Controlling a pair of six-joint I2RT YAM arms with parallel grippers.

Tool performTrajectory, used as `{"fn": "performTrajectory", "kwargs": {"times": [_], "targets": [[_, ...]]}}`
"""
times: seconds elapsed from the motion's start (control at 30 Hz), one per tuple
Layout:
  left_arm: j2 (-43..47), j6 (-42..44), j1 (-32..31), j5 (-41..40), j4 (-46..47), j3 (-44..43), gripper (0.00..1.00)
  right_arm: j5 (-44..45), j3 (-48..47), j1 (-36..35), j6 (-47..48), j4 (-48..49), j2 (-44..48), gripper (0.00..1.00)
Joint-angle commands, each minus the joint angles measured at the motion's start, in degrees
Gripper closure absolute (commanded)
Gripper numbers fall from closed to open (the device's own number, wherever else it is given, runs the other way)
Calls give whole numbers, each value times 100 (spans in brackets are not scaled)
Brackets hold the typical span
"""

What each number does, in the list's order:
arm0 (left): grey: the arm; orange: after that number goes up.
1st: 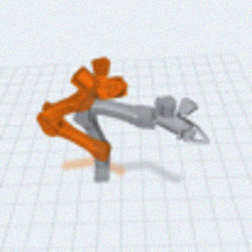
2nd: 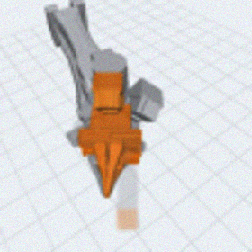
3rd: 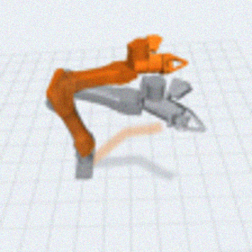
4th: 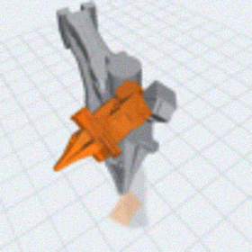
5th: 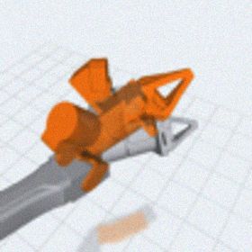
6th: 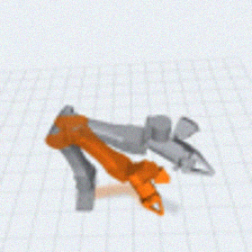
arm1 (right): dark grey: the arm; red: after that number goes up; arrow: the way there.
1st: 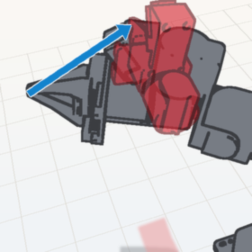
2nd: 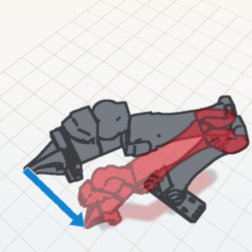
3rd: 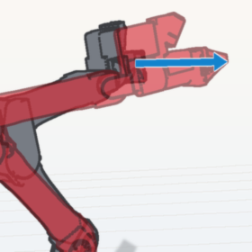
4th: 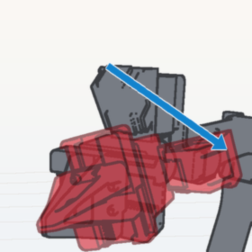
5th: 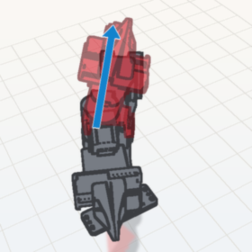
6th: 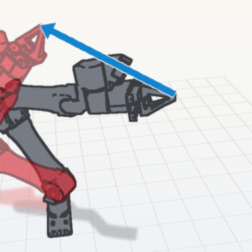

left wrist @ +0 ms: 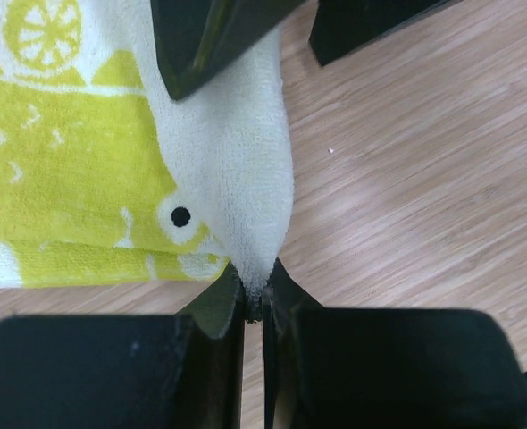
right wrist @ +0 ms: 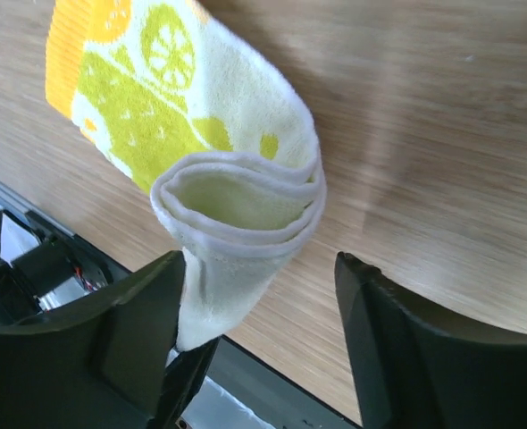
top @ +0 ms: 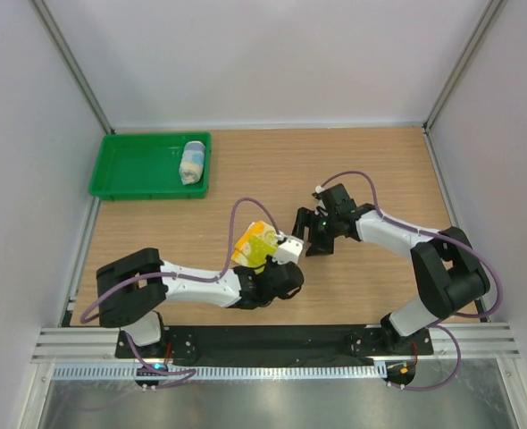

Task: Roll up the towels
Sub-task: Roll the towel

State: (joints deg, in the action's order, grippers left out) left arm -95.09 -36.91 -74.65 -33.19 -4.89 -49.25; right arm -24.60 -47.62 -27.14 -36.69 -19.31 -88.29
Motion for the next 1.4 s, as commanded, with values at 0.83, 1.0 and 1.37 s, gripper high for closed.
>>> {"fn": "performTrajectory", "kwargs": {"times": [0.83, 1.0, 1.37], "targets": [[747, -3243, 1462, 2922, 3702, 2181, 100, -845, 2002, 131, -1622, 4109, 1342, 64], [123, -3779, 1910, 3828, 5432, 2684, 100, -722, 2028, -143, -1666, 4523, 868, 64], [-625, -4229, 2227, 4470, 6702, 2965, 100, -581, 2107, -169, -1710, 5428, -661, 69]]}}
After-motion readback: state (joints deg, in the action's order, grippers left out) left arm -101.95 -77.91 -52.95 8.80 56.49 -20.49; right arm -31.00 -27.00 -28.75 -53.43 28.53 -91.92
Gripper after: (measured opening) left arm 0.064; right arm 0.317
